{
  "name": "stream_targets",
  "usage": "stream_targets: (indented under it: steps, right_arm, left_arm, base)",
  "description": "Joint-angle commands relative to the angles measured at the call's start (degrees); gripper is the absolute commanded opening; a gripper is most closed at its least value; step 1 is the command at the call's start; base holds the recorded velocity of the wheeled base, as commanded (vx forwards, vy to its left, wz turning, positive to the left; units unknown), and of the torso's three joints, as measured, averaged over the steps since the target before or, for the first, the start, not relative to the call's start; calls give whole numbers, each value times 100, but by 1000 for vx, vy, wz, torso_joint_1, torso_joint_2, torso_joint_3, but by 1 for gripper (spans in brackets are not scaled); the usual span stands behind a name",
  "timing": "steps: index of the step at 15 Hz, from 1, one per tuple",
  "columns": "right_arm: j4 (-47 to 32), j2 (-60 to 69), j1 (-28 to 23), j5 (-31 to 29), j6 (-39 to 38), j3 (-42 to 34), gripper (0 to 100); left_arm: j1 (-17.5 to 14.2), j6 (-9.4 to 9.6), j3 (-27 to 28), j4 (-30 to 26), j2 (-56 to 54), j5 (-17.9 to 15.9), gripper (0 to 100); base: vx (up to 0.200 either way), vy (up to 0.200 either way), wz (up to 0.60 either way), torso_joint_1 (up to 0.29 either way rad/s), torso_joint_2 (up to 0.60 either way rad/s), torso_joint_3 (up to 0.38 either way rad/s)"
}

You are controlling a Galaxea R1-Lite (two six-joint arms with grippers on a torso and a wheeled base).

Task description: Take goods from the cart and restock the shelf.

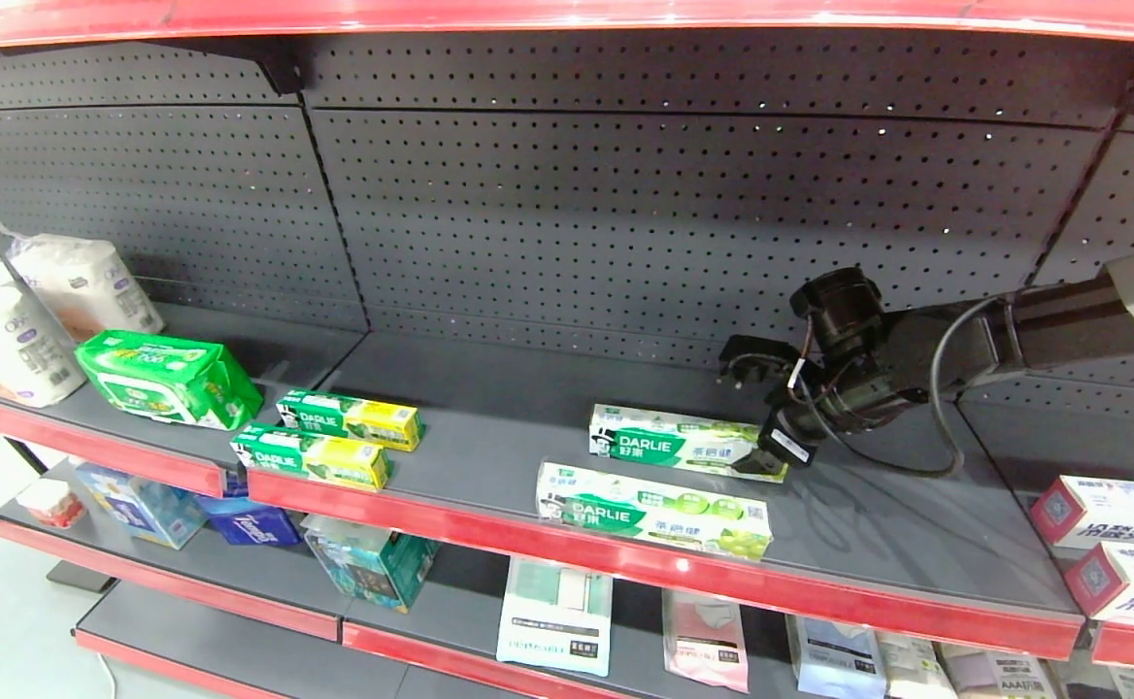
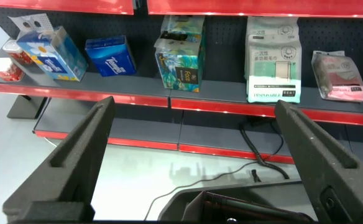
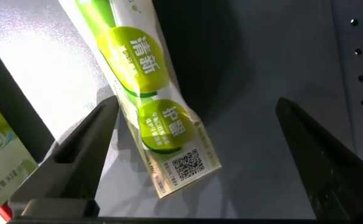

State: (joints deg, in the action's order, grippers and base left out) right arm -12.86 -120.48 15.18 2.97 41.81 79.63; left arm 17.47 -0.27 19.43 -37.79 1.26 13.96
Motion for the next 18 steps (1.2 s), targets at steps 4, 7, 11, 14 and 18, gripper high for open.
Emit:
stream_targets:
  steps: [4,7,11,14,18]
  right_arm:
    - [-6,68,3,19,-7,-26,100]
    - [-6,315,38,37,-112,-132,100]
    - [-6,780,319,45,-982,-712,100]
    - [12,965,231,98,-1211,-809,100]
    - [12,1343,143,98,-1509,-949,100]
  left_arm:
    - [-7,0,-1,0,-3,2,100]
    - [2,-8,-1,0,-3,2,100]
    - [-7,-8,-1,0,-3,2,100]
    - [-7,-8,-1,0,6,2,100]
    - [-7,-8,-1,0,6,28,100]
  base:
    - [0,0,0,0,0,0]
    - [0,0,0,0,0,0]
    - [0,0,0,0,0,0]
    - [0,0,0,0,0,0]
    - [0,0,0,0,0,0]
